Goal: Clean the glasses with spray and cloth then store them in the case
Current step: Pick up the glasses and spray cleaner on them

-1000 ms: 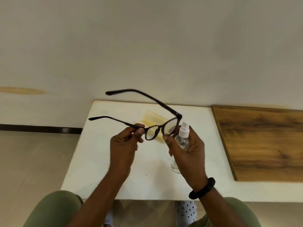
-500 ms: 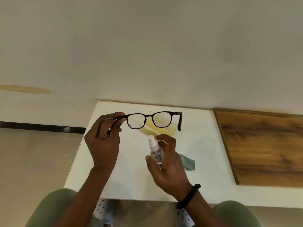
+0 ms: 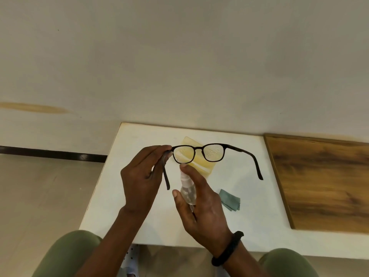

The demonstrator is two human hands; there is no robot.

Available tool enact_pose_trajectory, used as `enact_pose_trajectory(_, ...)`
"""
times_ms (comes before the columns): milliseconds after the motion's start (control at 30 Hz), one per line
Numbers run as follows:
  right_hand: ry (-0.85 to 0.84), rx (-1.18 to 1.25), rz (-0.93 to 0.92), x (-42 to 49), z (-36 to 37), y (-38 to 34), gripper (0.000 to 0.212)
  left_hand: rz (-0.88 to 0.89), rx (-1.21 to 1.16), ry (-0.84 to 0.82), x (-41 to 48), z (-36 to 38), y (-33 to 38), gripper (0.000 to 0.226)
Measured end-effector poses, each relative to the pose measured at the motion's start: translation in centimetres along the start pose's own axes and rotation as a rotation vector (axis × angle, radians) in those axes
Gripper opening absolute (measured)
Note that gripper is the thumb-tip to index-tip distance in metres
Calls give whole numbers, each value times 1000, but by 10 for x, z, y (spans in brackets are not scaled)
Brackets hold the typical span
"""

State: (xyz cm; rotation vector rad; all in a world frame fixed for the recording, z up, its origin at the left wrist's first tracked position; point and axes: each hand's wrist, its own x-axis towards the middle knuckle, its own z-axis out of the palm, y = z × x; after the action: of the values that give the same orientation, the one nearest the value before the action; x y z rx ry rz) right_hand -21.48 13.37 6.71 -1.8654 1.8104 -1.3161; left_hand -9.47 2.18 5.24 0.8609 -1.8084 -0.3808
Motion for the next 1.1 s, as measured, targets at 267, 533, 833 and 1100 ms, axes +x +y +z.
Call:
enact_pose_trajectory(267,8,23,154,6,-4,6,60,-13,-29,-19,-5,6,0,30)
enact_pose_trajectory(533,18,-18,159,6,-5,6,59,38,-54,5,-5,7,-1,29)
enact_pose_trajectory(833,133,-30,96,6,-7,9,54,6,-58,9,1,0,3,24)
enact_pose_trajectory(1100,214,-8,158,10,-21,23,56,-50,-55,52,9,-9,5,19)
